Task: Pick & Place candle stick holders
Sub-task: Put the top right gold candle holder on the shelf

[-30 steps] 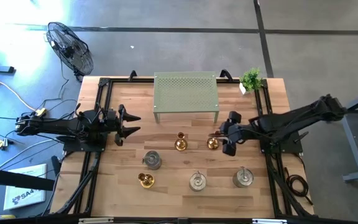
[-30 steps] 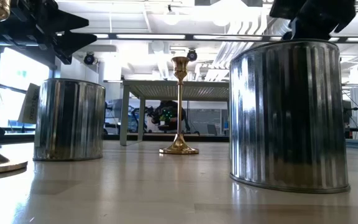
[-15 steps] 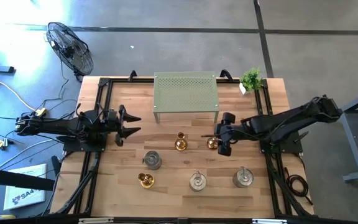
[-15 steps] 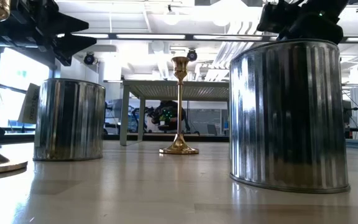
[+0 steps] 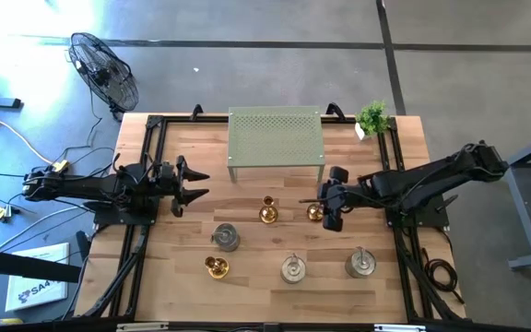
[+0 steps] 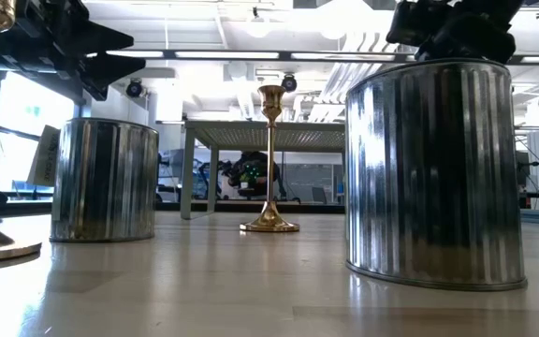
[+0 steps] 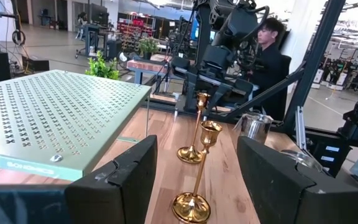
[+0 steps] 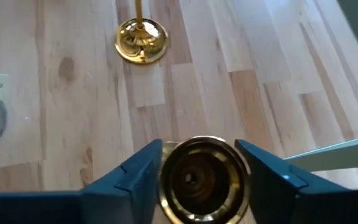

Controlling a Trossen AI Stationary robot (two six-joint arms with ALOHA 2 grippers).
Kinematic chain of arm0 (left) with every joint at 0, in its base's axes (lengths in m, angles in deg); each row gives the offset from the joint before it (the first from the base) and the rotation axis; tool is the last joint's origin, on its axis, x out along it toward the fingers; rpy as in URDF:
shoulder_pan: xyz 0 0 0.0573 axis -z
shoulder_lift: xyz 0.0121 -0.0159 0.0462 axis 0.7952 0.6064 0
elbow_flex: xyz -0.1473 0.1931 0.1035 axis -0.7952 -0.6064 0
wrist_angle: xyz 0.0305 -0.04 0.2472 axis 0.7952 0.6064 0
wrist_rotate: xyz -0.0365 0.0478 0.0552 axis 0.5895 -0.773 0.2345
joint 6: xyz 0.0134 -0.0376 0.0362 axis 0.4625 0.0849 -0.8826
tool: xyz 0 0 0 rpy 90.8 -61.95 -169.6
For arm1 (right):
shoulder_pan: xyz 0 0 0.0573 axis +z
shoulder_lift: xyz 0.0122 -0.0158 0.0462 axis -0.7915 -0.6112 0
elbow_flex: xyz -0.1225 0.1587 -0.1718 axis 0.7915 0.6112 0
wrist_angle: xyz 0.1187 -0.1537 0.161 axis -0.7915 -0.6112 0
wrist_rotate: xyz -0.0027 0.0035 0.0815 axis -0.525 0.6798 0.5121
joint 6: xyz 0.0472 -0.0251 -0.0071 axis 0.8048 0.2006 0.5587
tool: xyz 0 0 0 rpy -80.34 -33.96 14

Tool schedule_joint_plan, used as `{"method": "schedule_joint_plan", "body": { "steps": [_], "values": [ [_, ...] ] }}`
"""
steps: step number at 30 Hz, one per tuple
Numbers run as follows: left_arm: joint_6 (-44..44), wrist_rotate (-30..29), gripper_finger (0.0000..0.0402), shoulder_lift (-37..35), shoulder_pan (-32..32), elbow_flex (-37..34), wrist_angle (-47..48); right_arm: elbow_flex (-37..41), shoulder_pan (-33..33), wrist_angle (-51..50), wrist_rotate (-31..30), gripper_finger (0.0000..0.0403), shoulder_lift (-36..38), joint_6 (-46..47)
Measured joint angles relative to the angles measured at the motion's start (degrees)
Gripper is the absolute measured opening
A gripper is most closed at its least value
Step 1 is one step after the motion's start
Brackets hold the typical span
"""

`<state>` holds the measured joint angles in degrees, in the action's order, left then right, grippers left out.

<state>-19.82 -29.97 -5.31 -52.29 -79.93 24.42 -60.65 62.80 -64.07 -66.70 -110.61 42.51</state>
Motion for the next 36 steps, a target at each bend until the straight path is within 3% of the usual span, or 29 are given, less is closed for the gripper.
{"method": "schedule_joint_plan", "body": {
  "steps": [5,18,36],
  "values": [
    [0.0,0.0,0.0218,0.0,0.0,0.0,0.0,-0.1,0.0,0.1,0.8,0.0115,0.0,-1.4],
    [0.0,0.0,0.0218,0.0,0.0,0.0,0.0,-2.1,0.0,-0.4,-0.3,0.0115,0.0,-2.8],
    [-0.6,-0.7,0.0218,0.0,0.0,0.0,2.5,-23.2,0.6,-12.8,-3.5,0.0115,0.0,-11.7]
  ]
}}
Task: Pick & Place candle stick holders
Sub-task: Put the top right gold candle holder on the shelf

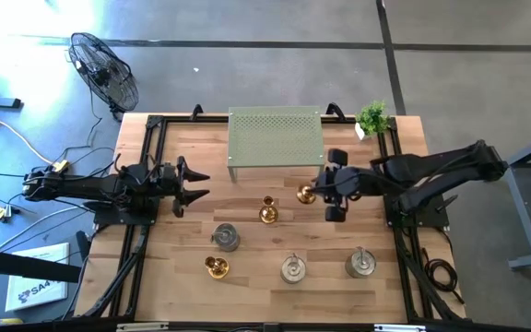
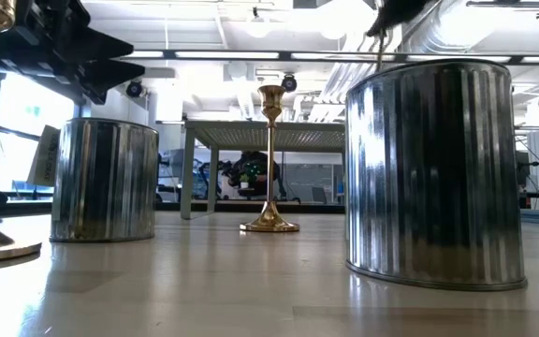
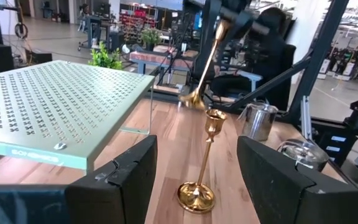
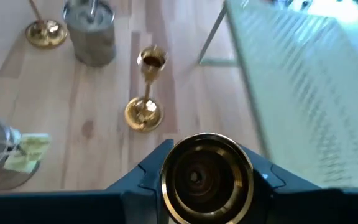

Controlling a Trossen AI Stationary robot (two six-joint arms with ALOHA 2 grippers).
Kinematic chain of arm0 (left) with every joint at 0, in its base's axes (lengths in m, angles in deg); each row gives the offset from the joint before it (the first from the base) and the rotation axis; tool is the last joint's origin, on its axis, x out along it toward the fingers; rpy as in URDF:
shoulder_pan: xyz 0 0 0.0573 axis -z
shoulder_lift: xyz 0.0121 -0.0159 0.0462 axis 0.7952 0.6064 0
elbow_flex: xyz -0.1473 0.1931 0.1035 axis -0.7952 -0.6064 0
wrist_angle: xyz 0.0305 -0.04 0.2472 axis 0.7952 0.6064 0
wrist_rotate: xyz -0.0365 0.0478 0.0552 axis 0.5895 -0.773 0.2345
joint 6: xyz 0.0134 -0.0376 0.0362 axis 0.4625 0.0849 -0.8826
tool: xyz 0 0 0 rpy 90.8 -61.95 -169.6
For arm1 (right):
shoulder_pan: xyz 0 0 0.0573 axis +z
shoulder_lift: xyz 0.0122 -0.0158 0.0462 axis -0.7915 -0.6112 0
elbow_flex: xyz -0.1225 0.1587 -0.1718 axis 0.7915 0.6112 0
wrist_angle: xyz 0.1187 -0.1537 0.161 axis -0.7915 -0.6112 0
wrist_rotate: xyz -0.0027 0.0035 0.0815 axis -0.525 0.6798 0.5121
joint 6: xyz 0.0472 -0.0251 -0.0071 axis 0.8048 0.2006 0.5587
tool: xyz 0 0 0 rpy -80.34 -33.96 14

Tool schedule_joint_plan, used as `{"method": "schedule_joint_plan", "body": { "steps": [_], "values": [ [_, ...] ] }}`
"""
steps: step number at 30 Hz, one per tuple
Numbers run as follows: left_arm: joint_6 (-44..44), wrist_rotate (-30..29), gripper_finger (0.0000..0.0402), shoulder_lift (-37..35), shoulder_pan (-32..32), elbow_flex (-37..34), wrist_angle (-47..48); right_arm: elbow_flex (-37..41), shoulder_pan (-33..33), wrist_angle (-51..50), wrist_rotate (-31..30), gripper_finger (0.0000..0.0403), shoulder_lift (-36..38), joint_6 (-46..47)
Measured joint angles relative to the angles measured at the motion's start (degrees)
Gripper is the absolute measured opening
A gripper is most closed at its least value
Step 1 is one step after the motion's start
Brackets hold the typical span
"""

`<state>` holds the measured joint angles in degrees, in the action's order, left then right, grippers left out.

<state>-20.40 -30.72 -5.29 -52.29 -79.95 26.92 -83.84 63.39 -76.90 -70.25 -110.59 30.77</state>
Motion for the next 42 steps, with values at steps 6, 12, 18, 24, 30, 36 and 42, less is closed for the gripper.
{"method": "schedule_joint_plan", "body": {
  "steps": [6,12,18,24,30,36,42],
  "values": [
    [-0.1,-1.1,0.0218,0.1,0.0,0.0,1.5,-8.0,-1.1,-0.7,-2.3,0.0115,0.0,-4.9],
    [-0.1,-1.2,0.0218,0.1,0.0,0.0,2.9,-14.0,-4.0,-0.7,-3.1,0.0115,0.0,-9.0],
    [-2.1,-1.2,0.0218,0.1,0.0,0.0,3.5,-17.6,-9.6,-0.8,-2.6,0.0115,0.0,-11.7],
    [-2.5,-1.3,0.0218,0.2,0.0,0.0,3.6,-19.4,-17.6,1.3,3.1,0.0115,0.0,-11.8],
    [-2.5,-1.3,0.0218,0.2,0.0,0.0,3.5,-19.4,-26.3,4.2,9.6,0.0115,-0.8,-12.7],
    [-2.5,-1.2,0.0218,0.1,0.0,0.0,3.5,-19.4,-32.7,5.3,13.1,0.0115,-4.5,-12.3],
    [-2.5,-1.1,0.0218,0.2,0.0,0.0,3.5,-19.4,-37.2,6.5,15.8,0.0115,-9.8,-10.5]
  ]
}}
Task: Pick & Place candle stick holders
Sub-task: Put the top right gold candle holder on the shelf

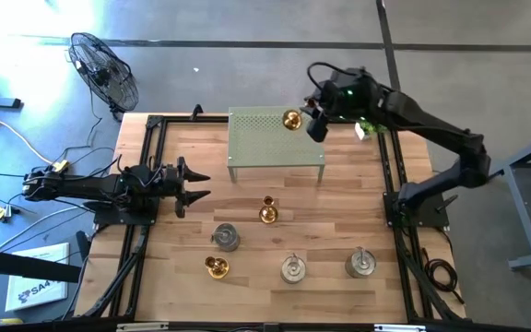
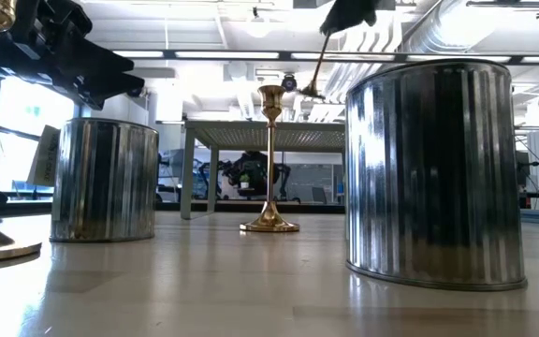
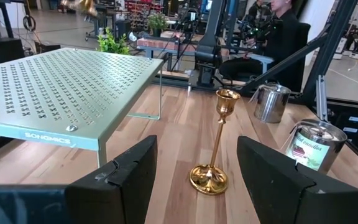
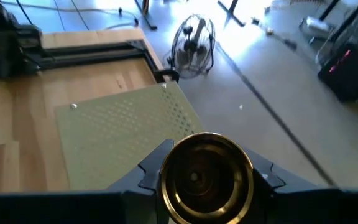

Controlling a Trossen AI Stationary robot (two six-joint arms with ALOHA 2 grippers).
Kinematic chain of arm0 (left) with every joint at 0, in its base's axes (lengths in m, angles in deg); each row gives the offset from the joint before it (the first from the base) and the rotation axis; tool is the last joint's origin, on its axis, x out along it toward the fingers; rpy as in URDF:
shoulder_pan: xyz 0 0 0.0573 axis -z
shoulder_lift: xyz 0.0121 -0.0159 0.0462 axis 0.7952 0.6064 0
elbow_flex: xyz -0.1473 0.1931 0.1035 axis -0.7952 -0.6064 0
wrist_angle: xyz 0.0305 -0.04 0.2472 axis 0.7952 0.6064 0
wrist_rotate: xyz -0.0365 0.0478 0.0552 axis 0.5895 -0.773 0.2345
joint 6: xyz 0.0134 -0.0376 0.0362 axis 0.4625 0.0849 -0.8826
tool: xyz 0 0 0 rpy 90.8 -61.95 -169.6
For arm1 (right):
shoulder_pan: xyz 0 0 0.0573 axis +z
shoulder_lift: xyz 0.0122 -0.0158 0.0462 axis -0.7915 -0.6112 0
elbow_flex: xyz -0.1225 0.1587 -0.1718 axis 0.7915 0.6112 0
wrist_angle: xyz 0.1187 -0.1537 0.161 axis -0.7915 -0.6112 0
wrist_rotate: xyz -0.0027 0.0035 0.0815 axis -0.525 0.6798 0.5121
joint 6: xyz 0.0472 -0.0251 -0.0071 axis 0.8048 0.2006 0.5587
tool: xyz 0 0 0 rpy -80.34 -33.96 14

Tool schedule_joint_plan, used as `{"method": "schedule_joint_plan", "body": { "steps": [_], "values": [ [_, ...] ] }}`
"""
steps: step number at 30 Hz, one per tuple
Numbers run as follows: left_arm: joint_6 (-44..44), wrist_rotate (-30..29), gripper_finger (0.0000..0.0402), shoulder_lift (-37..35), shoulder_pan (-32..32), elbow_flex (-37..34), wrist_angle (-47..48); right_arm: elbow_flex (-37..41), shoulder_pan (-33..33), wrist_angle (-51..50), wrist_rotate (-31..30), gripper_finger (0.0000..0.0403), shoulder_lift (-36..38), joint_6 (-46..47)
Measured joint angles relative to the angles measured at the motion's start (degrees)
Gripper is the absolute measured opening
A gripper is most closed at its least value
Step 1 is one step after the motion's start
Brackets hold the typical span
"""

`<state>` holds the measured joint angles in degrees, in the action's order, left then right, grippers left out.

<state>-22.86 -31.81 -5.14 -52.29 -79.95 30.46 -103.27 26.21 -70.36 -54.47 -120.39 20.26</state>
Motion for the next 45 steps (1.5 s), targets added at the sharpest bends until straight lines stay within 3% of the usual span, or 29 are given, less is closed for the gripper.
{"method": "schedule_joint_plan", "body": {
  "steps": [17,45],
  "values": [
    [0.0,0.0,0.0218,0.0,0.0,0.0,0.0,0.0,-9.2,-2.2,-0.6,0.0115,-3.8,8.3],
    [0.0,-0.2,0.0218,0.0,0.0,0.0,0.0,0.4,-9.9,-5.5,-1.2,0.0115,-6.5,9.6]
  ]
}}
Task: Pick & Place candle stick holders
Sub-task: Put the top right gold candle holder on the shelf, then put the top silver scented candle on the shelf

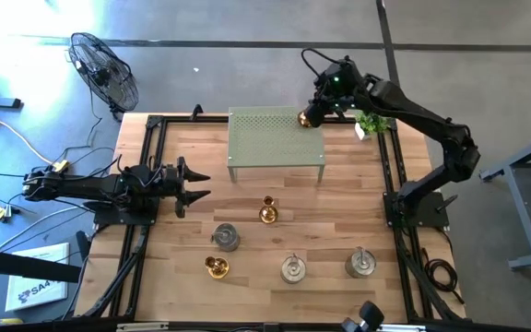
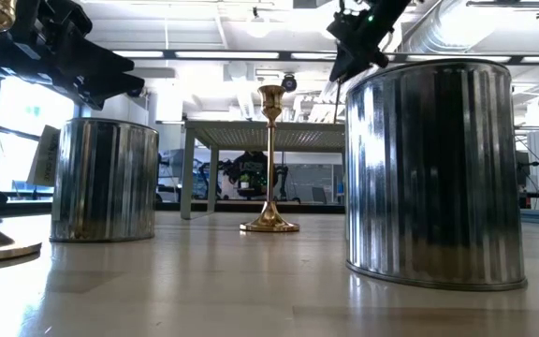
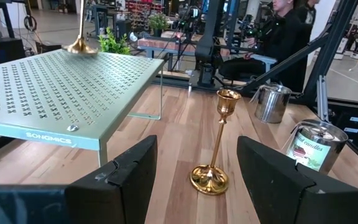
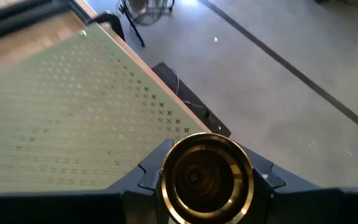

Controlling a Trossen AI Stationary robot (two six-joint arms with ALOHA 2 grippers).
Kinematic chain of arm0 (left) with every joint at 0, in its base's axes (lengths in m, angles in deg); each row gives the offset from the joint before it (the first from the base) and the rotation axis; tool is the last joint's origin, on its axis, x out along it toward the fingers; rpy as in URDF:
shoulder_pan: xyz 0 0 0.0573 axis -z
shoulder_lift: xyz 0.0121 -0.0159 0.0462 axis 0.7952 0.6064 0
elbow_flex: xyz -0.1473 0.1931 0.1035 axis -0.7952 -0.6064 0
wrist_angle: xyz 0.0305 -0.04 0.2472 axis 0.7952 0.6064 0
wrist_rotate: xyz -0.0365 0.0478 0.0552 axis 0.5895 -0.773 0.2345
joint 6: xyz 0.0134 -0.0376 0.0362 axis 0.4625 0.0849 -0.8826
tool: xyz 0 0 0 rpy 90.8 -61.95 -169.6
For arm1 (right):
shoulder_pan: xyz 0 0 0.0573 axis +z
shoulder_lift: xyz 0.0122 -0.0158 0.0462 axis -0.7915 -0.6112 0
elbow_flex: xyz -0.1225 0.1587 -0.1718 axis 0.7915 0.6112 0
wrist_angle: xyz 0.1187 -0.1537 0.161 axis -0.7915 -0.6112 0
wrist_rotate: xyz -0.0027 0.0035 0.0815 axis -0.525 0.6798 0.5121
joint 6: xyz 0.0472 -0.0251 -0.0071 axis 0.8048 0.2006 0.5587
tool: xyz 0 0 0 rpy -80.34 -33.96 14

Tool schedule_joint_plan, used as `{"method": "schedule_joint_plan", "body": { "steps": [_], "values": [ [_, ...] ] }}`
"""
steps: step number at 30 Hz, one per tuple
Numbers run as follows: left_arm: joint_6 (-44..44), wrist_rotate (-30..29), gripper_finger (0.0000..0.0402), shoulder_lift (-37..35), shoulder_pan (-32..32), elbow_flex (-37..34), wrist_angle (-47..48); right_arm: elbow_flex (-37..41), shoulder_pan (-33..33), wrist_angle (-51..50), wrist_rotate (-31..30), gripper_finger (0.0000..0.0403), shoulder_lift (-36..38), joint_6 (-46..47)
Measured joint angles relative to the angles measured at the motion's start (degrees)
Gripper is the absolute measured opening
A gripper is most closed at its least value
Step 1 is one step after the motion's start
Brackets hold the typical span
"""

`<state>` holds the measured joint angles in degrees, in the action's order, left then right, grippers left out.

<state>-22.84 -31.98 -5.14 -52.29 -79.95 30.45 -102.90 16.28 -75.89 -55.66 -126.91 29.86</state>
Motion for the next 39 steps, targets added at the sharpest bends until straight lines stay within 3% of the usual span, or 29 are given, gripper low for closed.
{"method": "schedule_joint_plan", "body": {
  "steps": [27,39],
  "values": [
    [0.0,0.2,0.0218,0.0,0.0,0.0,0.0,0.0,1.1,1.2,0.5,0.0168,-2.1,-1.4],
    [0.0,0.1,0.0218,0.0,0.0,0.0,0.1,0.0,2.6,-2.7,-4.6,0.0216,-0.3,-0.5]
  ]
}}
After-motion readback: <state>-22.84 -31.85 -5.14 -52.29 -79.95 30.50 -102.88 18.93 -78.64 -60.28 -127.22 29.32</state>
